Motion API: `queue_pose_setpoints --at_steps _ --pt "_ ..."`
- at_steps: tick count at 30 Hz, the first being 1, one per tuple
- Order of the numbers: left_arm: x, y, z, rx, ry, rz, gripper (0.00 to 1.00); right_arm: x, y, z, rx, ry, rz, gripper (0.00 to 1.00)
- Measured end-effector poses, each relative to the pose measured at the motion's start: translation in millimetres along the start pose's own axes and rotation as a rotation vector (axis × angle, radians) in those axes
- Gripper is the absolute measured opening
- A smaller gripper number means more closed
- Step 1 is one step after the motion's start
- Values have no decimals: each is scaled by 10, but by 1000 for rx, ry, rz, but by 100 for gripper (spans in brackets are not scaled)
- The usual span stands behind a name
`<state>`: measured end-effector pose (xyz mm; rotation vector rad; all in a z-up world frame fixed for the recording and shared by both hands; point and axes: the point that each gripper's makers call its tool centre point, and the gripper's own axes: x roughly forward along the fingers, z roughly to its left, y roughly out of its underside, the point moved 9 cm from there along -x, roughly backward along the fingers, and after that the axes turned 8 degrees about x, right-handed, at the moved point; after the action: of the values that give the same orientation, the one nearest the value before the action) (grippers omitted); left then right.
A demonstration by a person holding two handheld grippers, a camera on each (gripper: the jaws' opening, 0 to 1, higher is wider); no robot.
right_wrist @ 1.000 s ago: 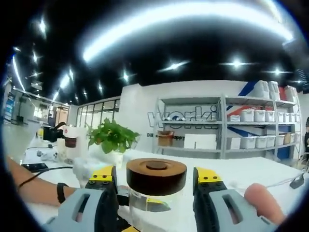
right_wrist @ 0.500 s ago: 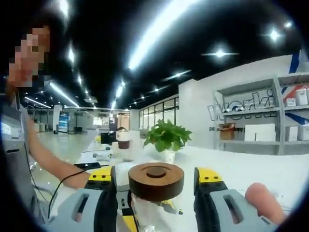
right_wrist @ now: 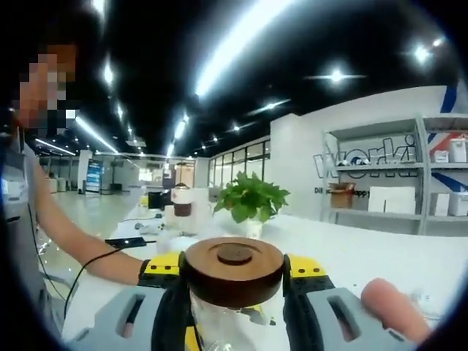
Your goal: Clamp the coffee can twist off the lid put the lid on the table pick up the lid cover the can tighten the lid
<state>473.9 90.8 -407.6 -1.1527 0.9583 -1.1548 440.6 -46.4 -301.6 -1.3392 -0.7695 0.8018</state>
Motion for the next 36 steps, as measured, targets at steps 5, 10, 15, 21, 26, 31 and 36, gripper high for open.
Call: queue_pose_setpoints --at_steps 5,10,15,21,26,31,36 --pt "4 1 0 -1 2 1 49 -12 9 49 -11 59 -15 46" --pt "3 2 -1 -2 2 2 48 -16 26 104 -22 121 -37 46" --pt "5 4 0 -3 4 3 48 -13 28 155 -30 180 -42 46" --pt "4 7 3 -2 2 5 48 4 24 209 -38 242 -38 46" --pt "5 9 4 -1 2 5 48 3 26 269 -56 293 -41 46" --pt "4 10 3 0 2 6 48 8 31 319 -57 340 -42 46" --pt "3 12 2 1 1 7 48 25 21 343 -62 376 -32 46"
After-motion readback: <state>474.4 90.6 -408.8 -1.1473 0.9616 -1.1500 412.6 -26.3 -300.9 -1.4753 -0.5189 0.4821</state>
